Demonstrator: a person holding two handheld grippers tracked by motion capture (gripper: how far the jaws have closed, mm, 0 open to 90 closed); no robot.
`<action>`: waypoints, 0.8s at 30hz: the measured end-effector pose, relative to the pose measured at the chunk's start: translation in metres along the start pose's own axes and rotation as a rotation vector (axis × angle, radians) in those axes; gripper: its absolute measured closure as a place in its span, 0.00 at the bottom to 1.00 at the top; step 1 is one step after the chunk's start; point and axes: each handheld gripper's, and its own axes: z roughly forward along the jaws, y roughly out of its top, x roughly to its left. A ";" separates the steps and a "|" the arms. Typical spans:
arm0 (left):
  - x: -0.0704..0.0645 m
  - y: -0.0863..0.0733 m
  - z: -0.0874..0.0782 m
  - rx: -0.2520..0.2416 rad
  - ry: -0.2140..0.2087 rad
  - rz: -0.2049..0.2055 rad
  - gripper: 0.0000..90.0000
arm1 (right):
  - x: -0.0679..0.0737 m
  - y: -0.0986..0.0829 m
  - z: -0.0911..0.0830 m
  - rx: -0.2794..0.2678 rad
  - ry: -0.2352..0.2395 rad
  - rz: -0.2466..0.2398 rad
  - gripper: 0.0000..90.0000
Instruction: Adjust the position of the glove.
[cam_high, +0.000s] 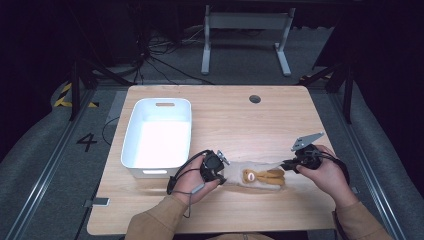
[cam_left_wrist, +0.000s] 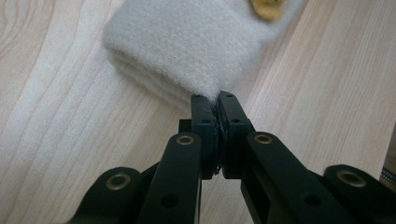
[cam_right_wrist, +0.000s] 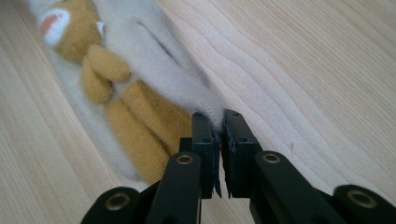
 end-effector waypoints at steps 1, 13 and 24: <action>0.000 0.000 0.000 0.001 -0.003 -0.001 0.97 | -0.001 -0.001 0.002 0.002 -0.001 0.001 0.93; -0.001 0.000 -0.012 -0.021 0.004 -0.010 0.95 | -0.005 -0.007 -0.019 -0.028 -0.055 0.002 0.99; 0.000 -0.001 -0.020 -0.020 0.004 -0.027 0.93 | 0.006 0.000 0.020 0.012 0.006 -0.049 0.99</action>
